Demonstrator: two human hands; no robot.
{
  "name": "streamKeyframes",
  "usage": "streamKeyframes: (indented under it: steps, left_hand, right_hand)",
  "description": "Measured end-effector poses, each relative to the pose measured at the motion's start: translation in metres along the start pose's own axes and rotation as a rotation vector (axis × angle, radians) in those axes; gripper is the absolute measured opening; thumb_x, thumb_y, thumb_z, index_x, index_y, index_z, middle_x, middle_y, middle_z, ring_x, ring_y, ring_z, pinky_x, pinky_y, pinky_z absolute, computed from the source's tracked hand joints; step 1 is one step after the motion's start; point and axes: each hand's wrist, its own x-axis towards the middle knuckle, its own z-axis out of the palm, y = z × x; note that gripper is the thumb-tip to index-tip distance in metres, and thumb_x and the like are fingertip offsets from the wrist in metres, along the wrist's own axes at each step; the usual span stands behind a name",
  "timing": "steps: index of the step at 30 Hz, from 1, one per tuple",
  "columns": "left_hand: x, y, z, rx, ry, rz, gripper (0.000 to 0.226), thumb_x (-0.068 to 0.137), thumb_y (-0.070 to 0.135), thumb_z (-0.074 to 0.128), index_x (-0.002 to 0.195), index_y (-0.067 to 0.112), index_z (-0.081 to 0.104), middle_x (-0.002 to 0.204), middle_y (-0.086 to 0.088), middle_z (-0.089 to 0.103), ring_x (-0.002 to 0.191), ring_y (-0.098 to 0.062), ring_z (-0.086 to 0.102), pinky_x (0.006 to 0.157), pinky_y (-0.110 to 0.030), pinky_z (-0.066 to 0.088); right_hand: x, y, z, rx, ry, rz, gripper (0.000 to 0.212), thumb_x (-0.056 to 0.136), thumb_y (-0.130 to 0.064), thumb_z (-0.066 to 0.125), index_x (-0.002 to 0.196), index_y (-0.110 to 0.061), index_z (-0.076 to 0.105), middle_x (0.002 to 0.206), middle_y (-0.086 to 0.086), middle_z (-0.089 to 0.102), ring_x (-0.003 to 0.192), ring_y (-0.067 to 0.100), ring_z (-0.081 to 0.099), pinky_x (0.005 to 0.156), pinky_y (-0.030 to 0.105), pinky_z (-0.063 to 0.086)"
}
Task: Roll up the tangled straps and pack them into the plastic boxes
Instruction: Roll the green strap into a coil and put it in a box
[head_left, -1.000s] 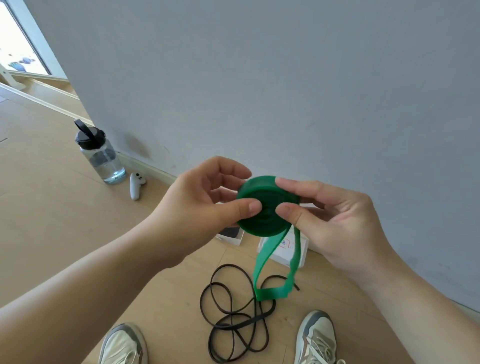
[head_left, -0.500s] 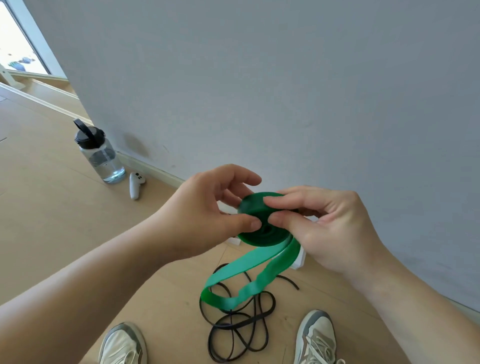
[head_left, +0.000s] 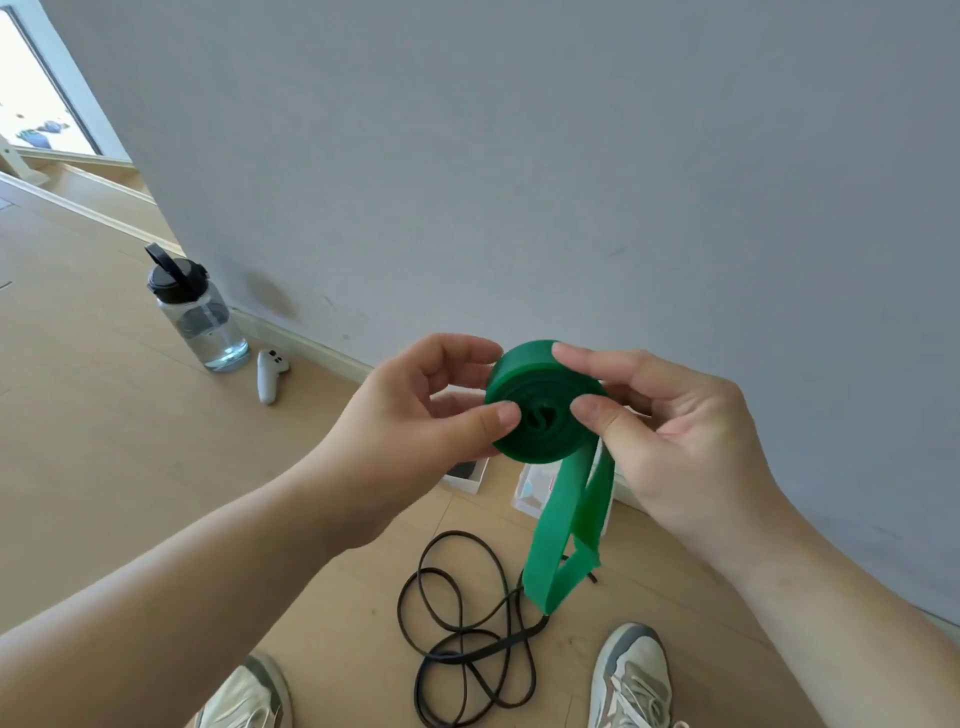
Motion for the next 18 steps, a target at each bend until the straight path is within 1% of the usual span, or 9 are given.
streamKeyframes:
  steps: [2, 3, 5, 7, 10, 12, 14, 16, 18]
  left_hand:
    - [-0.001, 0.000, 0.000, 0.399, 0.047, 0.152, 0.050, 0.082, 0.010, 0.085, 0.122, 0.031, 0.064, 0.116, 0.014, 0.072, 0.109, -0.002, 0.070, 0.085, -0.030, 0.063]
    - [-0.001, 0.001, 0.001, 0.471, 0.045, 0.204, 0.049, 0.081, 0.013, 0.086, 0.120, 0.033, 0.065, 0.115, 0.017, 0.072, 0.110, 0.002, 0.068, 0.084, -0.025, 0.062]
    - [-0.002, 0.003, 0.001, 0.475, 0.025, 0.204, 0.041, 0.080, 0.016, 0.087, 0.112, 0.033, 0.066, 0.107, 0.016, 0.074, 0.105, 0.002, 0.070, 0.080, -0.024, 0.063]
    - [0.000, 0.006, -0.003, 0.499, 0.011, 0.171, 0.036, 0.080, 0.015, 0.087, 0.103, 0.031, 0.064, 0.100, 0.012, 0.076, 0.100, -0.001, 0.072, 0.078, -0.031, 0.064]
    - [0.003, 0.010, -0.010, 0.349, -0.034, 0.125, 0.030, 0.083, 0.010, 0.085, 0.100, 0.022, 0.063, 0.101, 0.000, 0.077, 0.100, -0.016, 0.075, 0.085, -0.044, 0.063]
    - [0.002, 0.009, -0.011, 0.149, -0.026, 0.083, 0.025, 0.087, 0.003, 0.080, 0.100, 0.014, 0.061, 0.102, -0.009, 0.076, 0.099, -0.029, 0.076, 0.082, -0.047, 0.064]
    - [0.002, 0.010, -0.011, -0.041, 0.003, 0.053, 0.018, 0.092, -0.003, 0.071, 0.099, 0.007, 0.058, 0.099, -0.012, 0.074, 0.098, -0.032, 0.076, 0.081, -0.044, 0.064]
    - [0.003, 0.010, -0.012, -0.178, 0.008, 0.045, 0.015, 0.093, -0.002, 0.066, 0.102, 0.006, 0.056, 0.105, -0.018, 0.070, 0.104, -0.038, 0.073, 0.088, -0.049, 0.062]
    - [0.004, 0.009, -0.011, -0.193, 0.013, 0.046, 0.014, 0.095, -0.002, 0.063, 0.104, 0.006, 0.055, 0.114, -0.025, 0.067, 0.108, -0.041, 0.072, 0.091, -0.053, 0.061]
  right_hand:
    - [0.000, 0.000, 0.001, -0.067, -0.023, 0.007, 0.045, 0.091, 0.007, 0.068, 0.106, -0.034, 0.081, 0.106, -0.011, 0.076, 0.100, 0.009, 0.072, 0.088, 0.019, 0.057]
    - [-0.001, 0.000, 0.001, -0.091, -0.054, 0.010, 0.045, 0.091, 0.008, 0.068, 0.105, -0.032, 0.081, 0.106, -0.011, 0.075, 0.099, 0.009, 0.072, 0.086, 0.019, 0.057]
    - [-0.003, -0.001, 0.002, -0.127, -0.109, 0.017, 0.043, 0.090, 0.009, 0.069, 0.103, -0.029, 0.083, 0.104, -0.013, 0.074, 0.089, 0.010, 0.072, 0.077, 0.020, 0.059]
    - [-0.004, -0.002, 0.001, -0.118, -0.089, 0.047, 0.039, 0.084, 0.006, 0.077, 0.099, -0.030, 0.083, 0.097, -0.014, 0.077, 0.082, 0.008, 0.074, 0.075, 0.019, 0.060]
    - [-0.003, -0.005, -0.001, 0.012, 0.012, 0.107, 0.030, 0.072, -0.010, 0.090, 0.092, -0.030, 0.082, 0.083, -0.011, 0.080, 0.077, 0.007, 0.076, 0.074, 0.020, 0.061]
    - [-0.001, -0.004, -0.003, 0.119, 0.049, 0.113, 0.027, 0.069, -0.018, 0.087, 0.094, -0.027, 0.082, 0.085, -0.006, 0.081, 0.082, 0.011, 0.078, 0.078, 0.021, 0.061]
    - [0.002, -0.003, -0.004, 0.190, 0.068, 0.118, 0.030, 0.073, -0.014, 0.083, 0.099, -0.028, 0.080, 0.091, -0.005, 0.082, 0.087, 0.012, 0.078, 0.081, 0.020, 0.060]
    - [0.003, -0.001, -0.003, 0.226, 0.069, 0.108, 0.036, 0.080, -0.001, 0.080, 0.102, -0.029, 0.079, 0.095, -0.007, 0.081, 0.091, 0.011, 0.077, 0.083, 0.018, 0.058]
    - [0.002, 0.001, 0.000, 0.256, 0.060, 0.103, 0.038, 0.083, 0.006, 0.076, 0.103, -0.027, 0.079, 0.098, -0.008, 0.081, 0.095, 0.010, 0.077, 0.083, 0.016, 0.057]
